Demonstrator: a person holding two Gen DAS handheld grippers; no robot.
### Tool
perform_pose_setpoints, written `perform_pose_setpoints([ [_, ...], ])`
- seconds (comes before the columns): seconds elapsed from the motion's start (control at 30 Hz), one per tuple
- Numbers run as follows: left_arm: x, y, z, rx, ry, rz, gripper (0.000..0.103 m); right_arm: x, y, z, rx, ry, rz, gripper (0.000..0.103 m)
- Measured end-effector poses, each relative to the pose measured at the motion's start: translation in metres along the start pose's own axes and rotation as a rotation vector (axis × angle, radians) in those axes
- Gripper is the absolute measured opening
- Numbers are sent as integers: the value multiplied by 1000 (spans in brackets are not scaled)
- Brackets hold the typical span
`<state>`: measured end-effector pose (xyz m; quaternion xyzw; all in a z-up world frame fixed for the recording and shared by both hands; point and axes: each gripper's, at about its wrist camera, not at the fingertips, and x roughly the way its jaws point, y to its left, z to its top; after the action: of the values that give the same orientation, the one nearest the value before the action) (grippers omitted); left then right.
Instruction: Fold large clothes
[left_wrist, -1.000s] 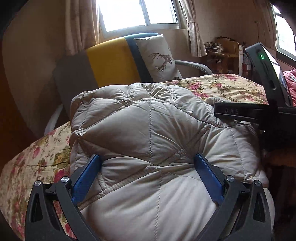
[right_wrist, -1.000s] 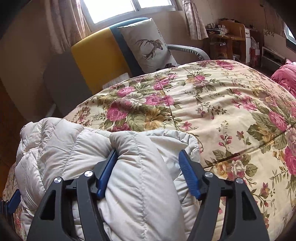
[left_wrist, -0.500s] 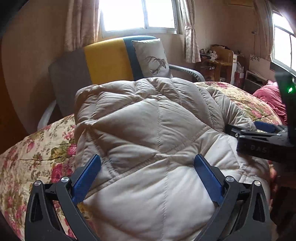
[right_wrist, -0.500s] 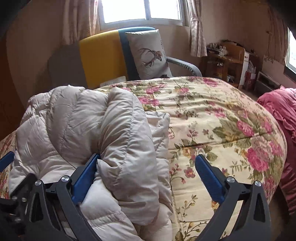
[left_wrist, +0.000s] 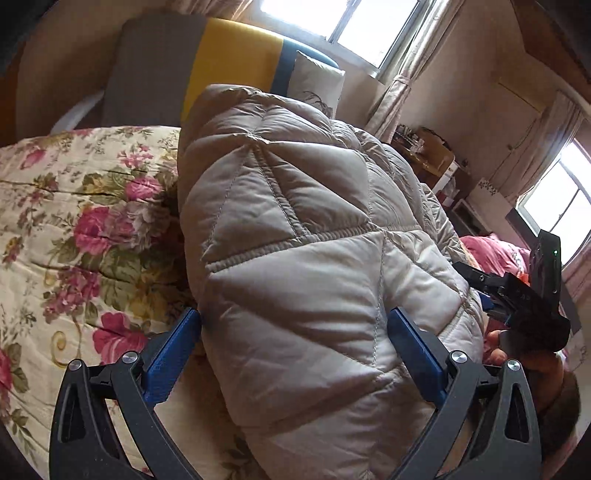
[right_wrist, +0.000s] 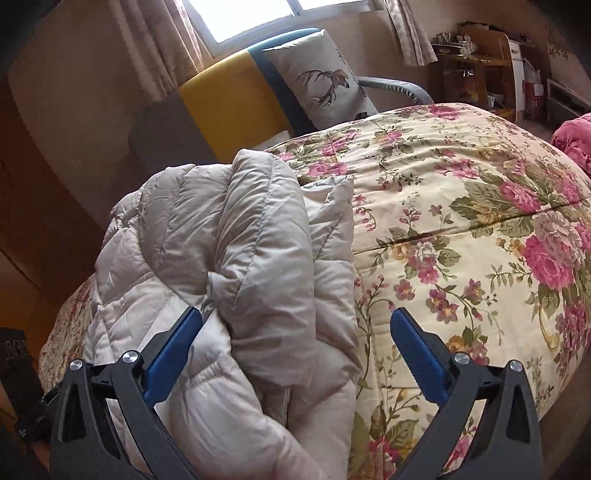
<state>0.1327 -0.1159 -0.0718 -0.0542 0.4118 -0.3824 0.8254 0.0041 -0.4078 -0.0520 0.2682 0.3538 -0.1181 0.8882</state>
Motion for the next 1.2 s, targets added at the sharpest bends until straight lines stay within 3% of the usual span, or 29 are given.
perform_pose_setpoints([
  [0.17, 4, 11, -6, -59, 69, -108, 99, 5, -1, -8, 2, 104, 87, 101],
  [0.27, 8, 20, -10, -115, 112, -166, 99, 18, -13, -14, 74, 177, 178, 101],
  [0.37, 10, 23, -15, -153, 140, -197, 99, 32, -26, -20, 183, 227, 263, 101],
  [0.5, 16, 23, -19, -177, 173, -217, 99, 44, -31, -27, 221, 261, 330, 101],
  [0.6, 22, 19, -26, -205, 206, -250, 100, 51, -30, -26, 219, 273, 347, 101],
  [0.83, 17, 18, -21, -188, 198, -262, 99, 56, -29, -28, 192, 240, 381, 101],
  [1.2, 29, 15, -15, -171, 197, -229, 100, 52, -30, -31, 192, 229, 382, 101],
])
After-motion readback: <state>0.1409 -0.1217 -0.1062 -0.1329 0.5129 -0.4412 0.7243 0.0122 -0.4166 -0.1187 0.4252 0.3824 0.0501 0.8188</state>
